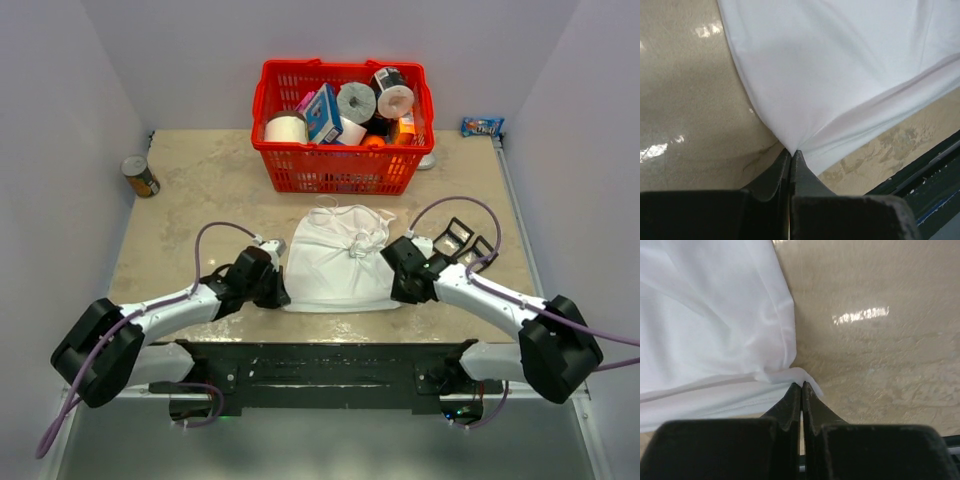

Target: Pin the brooch onto the clothing

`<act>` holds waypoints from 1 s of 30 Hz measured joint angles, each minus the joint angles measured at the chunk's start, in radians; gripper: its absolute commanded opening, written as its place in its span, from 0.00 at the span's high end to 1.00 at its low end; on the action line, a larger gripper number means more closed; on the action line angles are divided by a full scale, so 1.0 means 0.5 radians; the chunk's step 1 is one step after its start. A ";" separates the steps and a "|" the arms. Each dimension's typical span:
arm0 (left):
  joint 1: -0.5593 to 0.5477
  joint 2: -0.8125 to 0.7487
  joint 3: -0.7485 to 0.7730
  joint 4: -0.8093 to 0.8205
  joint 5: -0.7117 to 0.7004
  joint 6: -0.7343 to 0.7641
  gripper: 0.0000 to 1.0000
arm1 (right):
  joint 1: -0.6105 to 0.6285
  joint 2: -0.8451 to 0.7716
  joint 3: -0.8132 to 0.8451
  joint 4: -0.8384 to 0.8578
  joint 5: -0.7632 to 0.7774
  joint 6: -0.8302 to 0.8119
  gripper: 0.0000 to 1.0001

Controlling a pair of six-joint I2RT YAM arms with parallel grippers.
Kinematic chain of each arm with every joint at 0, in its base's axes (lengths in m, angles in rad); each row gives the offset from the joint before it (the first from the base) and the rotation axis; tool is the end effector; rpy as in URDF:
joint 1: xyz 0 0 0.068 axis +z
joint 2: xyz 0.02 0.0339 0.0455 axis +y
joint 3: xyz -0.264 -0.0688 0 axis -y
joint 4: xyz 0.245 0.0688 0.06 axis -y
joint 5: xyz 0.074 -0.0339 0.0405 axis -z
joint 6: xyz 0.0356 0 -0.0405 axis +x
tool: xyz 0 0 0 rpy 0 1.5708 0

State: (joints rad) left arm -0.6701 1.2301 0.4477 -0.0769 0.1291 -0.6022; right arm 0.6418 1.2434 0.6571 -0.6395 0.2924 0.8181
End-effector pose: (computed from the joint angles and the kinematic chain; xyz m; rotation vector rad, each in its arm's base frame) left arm 0.1690 -0.1397 0.1494 0.1481 2.5517 -0.6969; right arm 0.1735 0.1169 0.1762 0.3058 2.6759 0.0174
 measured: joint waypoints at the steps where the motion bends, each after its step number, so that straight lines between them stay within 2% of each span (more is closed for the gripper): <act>1: 0.000 -0.013 0.021 -0.016 -0.011 0.021 1.00 | 0.005 0.028 0.061 -0.027 0.053 -0.002 1.00; 10: 0.000 -0.286 0.230 -0.088 -0.110 0.182 1.00 | 0.172 0.164 0.469 -0.341 0.461 0.024 1.00; 16: 0.000 -0.486 0.396 -0.143 -0.267 0.330 1.00 | 0.263 0.181 0.750 -0.478 0.540 0.004 1.00; 24: 0.000 -0.685 0.739 -0.192 -0.549 0.624 1.00 | 0.265 -0.286 1.166 -0.478 0.533 -0.237 1.00; 30: 0.000 -0.858 1.008 -0.105 -0.556 0.834 1.00 | 0.265 -0.608 1.617 -0.320 0.405 -0.532 1.00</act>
State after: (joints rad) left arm -0.6701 0.8009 0.9516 -0.1295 -0.1490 -0.1852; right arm 0.7742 0.9394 1.4658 -0.7998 0.4950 0.5522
